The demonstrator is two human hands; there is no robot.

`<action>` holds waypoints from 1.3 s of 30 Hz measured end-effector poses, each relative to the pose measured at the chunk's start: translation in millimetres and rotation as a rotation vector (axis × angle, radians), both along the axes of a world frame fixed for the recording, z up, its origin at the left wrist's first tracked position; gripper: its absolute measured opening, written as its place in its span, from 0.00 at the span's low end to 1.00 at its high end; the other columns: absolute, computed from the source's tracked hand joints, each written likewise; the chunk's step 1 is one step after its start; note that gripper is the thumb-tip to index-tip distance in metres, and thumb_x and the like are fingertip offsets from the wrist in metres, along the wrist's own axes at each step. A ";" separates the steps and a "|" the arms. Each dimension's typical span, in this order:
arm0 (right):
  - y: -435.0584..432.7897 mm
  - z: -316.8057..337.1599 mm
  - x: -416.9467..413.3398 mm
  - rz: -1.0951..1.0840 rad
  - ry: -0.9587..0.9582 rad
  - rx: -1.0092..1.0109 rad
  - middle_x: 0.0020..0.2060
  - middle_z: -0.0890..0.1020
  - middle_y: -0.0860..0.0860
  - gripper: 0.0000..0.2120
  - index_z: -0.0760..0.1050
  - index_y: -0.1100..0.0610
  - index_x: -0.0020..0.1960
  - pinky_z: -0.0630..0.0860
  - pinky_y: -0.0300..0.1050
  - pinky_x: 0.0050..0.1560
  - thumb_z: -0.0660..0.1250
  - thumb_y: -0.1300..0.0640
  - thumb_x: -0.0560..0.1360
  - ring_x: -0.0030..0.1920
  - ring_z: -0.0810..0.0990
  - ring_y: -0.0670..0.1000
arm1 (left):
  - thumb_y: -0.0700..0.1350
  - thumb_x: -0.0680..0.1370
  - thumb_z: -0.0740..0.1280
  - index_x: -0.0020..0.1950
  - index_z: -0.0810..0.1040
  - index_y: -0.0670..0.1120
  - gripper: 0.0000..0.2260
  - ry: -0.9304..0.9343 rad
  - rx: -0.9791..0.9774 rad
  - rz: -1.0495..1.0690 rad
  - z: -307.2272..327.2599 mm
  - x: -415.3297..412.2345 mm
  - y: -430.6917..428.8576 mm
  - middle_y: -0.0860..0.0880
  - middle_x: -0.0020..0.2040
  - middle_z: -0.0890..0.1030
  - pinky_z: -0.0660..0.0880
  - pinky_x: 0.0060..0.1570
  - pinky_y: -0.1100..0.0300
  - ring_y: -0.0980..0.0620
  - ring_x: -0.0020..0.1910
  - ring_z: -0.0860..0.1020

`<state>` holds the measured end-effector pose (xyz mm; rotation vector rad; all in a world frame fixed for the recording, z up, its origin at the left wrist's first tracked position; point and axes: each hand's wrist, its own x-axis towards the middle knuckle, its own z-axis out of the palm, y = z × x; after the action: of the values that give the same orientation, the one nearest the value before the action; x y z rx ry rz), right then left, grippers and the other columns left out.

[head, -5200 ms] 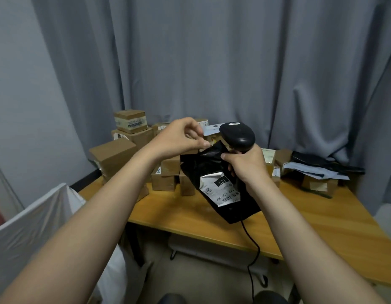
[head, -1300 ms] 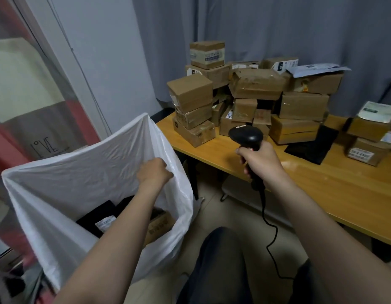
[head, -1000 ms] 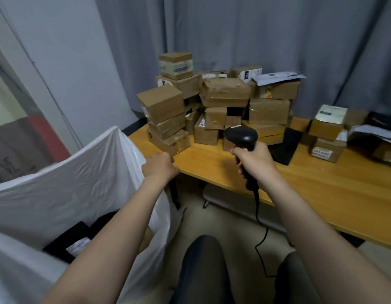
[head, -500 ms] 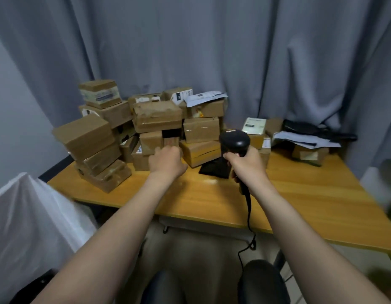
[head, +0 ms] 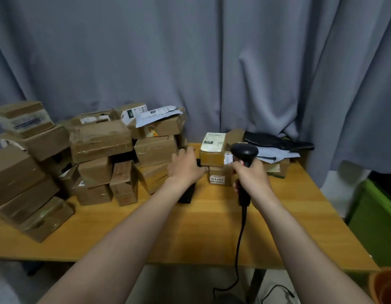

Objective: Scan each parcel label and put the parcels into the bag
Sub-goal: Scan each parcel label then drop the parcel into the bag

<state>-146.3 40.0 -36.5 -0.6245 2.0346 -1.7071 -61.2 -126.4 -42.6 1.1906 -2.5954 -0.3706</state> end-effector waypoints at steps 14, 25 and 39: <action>-9.5 -21.0 -47.3 0.009 -0.108 0.023 0.37 0.82 0.57 0.05 0.76 0.58 0.53 0.78 0.48 0.33 0.69 0.57 0.81 0.27 0.78 0.51 | 0.69 0.70 0.74 0.74 0.60 0.55 0.41 0.154 0.154 0.143 -36.3 -104.1 -15.0 0.42 0.72 0.65 0.68 0.67 0.42 0.37 0.70 0.67; -4.2 -11.4 -29.3 0.024 -0.206 -0.125 0.51 0.84 0.57 0.07 0.78 0.54 0.58 0.82 0.47 0.33 0.70 0.59 0.80 0.42 0.85 0.52 | 0.60 0.69 0.78 0.66 0.64 0.57 0.33 0.410 0.135 0.027 -17.7 -65.5 0.0 0.47 0.67 0.70 0.75 0.57 0.50 0.44 0.64 0.73; 22.2 20.9 135.4 0.146 -0.069 -0.344 0.47 0.82 0.37 0.13 0.75 0.43 0.51 0.74 0.26 0.41 0.74 0.60 0.78 0.46 0.81 0.30 | 0.53 0.66 0.84 0.80 0.60 0.54 0.49 0.766 0.352 0.098 0.7 157.6 90.0 0.56 0.74 0.65 0.67 0.60 0.73 0.64 0.66 0.69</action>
<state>-10.9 62.2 -15.6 -0.7883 1.6173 -1.9749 96.5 -36.5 -41.8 0.9947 -1.8437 -1.0560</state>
